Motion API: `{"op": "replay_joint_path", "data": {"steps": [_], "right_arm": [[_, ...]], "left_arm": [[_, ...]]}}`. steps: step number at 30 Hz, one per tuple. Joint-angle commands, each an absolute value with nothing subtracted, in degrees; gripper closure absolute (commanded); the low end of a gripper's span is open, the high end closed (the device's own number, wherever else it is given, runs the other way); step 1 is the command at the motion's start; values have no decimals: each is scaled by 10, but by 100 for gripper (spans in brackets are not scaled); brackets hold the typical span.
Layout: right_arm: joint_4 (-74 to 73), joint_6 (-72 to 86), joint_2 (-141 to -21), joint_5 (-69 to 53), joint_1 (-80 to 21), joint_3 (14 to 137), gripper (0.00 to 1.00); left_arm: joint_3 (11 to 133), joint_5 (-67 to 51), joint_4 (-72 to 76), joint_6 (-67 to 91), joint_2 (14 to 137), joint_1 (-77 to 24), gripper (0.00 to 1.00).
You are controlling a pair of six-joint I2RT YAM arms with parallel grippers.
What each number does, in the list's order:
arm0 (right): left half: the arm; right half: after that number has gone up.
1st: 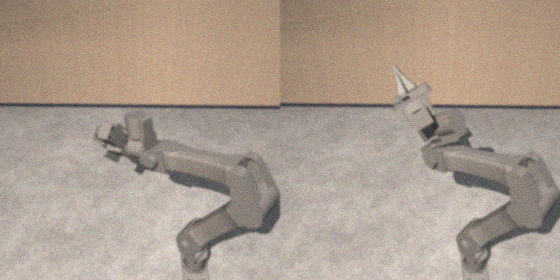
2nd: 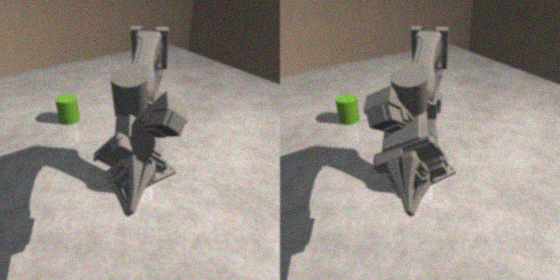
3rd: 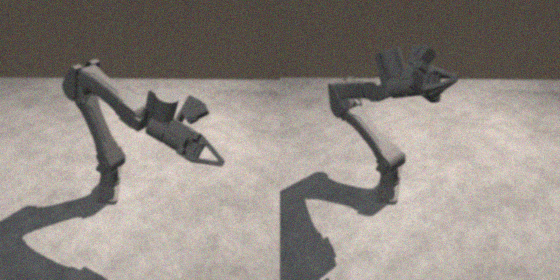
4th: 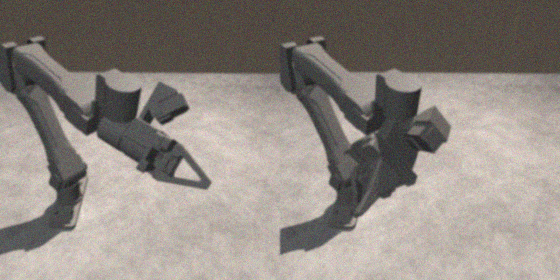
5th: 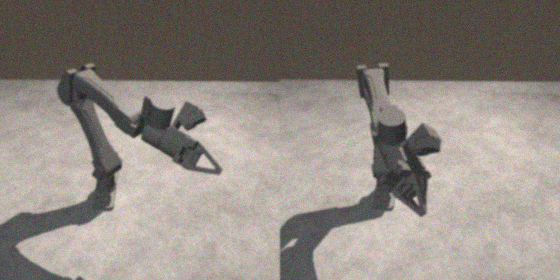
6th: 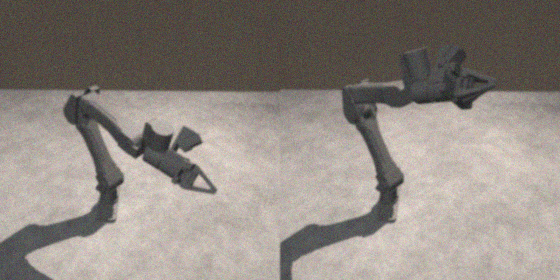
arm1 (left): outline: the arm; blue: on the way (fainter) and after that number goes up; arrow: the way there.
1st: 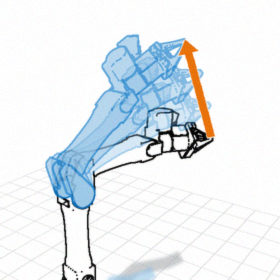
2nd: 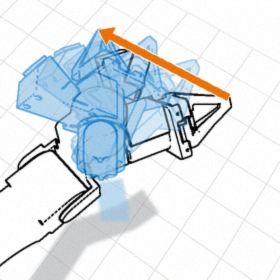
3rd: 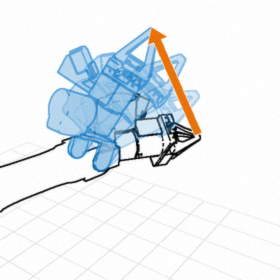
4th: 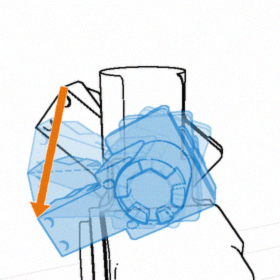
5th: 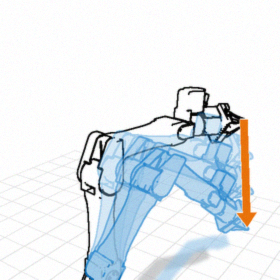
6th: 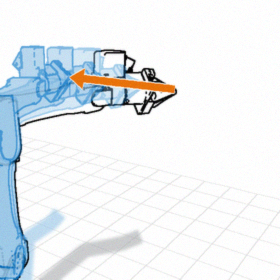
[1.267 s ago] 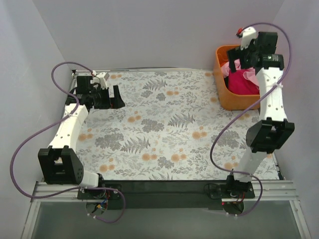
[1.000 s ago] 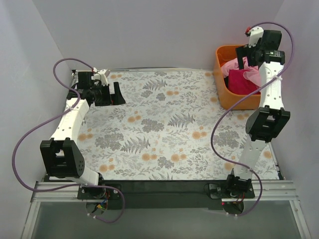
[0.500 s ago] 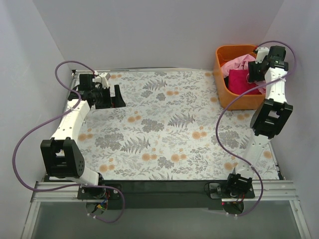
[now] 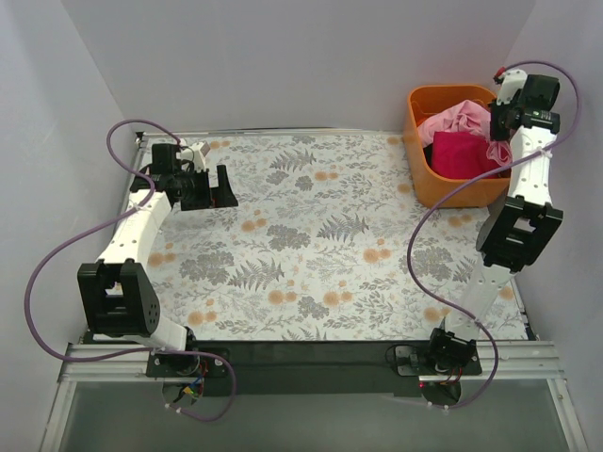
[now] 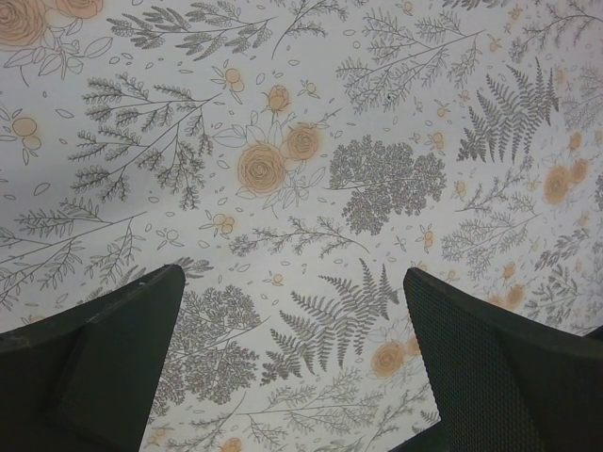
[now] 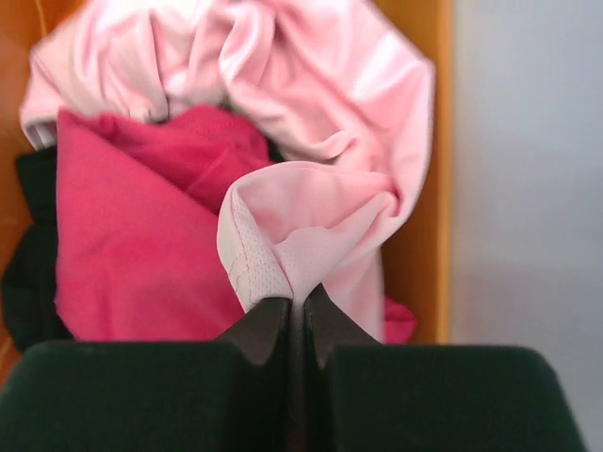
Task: Fold and stack the t-shirts
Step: Grab the tshirt from the pile
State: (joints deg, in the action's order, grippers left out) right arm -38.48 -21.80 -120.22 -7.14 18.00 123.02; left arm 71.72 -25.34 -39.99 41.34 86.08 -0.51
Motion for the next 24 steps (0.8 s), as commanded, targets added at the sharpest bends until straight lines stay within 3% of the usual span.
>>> {"op": "replay_joint_path", "data": {"steps": [1, 3, 4, 6, 7, 18, 24], "right_arm": [[-318, -206, -1143, -54, 185, 1237, 99], [-312, -199, -1140, -47, 187, 1246, 99], [-309, -196, -1139, -47, 188, 1251, 85], [-306, -195, -1140, -52, 188, 1256, 78], [-306, -196, -1140, -54, 188, 1257, 98], [-240, -67, -1072, -129, 199, 1306, 99], [-44, 47, -929, -194, 198, 1222, 99]], "left_arm": [[711, -258, -394, 409, 850, -6, 2], [708, -259, -393, 410, 849, -6, 2], [708, -260, -392, 410, 848, -6, 2], [704, -260, -390, 410, 846, -6, 2], [705, -259, -390, 410, 846, -6, 2], [700, -263, -394, 412, 849, -6, 2], [726, -268, -408, 416, 857, -6, 2]]}}
